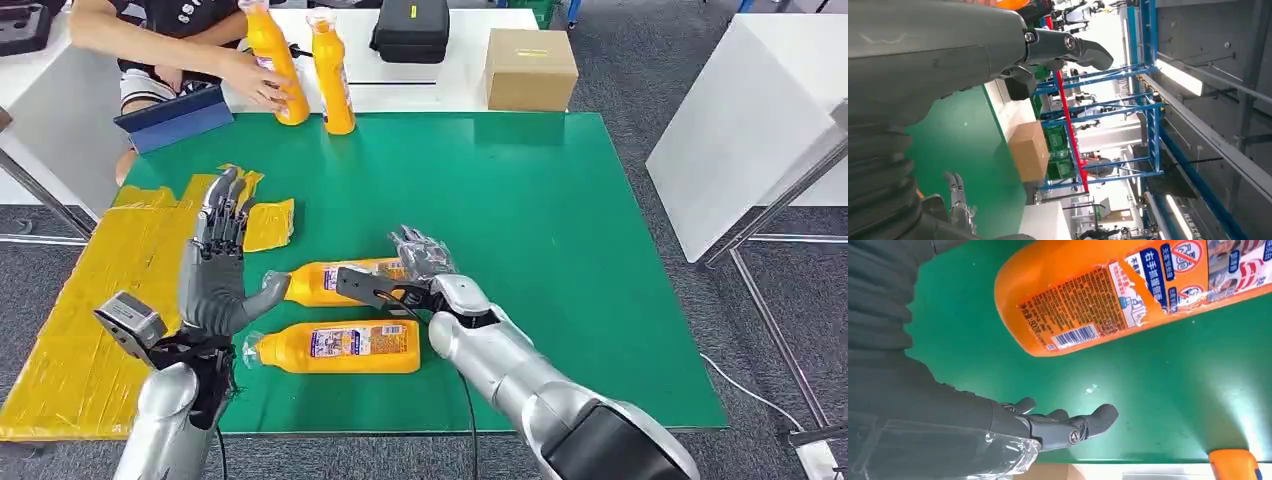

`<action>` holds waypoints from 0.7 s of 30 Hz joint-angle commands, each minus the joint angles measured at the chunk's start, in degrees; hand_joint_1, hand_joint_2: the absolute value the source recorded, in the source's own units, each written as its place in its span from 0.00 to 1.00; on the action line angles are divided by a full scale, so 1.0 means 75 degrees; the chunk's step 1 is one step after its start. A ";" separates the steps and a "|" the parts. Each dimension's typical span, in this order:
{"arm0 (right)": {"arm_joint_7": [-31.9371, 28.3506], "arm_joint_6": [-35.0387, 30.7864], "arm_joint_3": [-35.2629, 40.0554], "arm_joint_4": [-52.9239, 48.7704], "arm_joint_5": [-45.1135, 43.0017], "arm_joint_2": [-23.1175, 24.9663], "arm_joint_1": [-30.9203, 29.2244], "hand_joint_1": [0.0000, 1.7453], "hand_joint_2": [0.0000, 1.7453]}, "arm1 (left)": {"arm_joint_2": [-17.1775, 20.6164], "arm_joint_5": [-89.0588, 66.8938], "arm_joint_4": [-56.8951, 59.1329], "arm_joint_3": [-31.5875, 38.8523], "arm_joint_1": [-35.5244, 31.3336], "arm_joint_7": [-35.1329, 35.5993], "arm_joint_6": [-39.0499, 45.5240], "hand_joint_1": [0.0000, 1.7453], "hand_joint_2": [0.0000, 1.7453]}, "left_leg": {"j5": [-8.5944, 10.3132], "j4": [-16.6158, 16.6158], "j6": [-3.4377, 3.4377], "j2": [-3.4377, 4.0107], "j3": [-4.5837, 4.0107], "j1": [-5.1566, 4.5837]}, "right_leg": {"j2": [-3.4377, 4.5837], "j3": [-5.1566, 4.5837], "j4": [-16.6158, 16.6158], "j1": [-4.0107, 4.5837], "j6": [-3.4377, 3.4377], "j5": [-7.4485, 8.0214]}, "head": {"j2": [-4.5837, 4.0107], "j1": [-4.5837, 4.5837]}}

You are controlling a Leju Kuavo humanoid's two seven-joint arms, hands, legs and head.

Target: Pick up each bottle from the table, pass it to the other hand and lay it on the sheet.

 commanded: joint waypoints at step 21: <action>-0.0042 -0.0001 0.0309 0.1371 0.0668 0.0120 -0.0256 0.00 1.00 | 0.0003 0.0013 0.0633 0.0112 -0.0016 -0.0325 -0.0014 0.00 1.00 | -0.0010 -0.0008 -0.0023 -0.0001 0.0032 0.0003 | -0.0007 0.0035 -0.0009 0.0003 -0.0006 -0.0010 | 0.0000 0.0000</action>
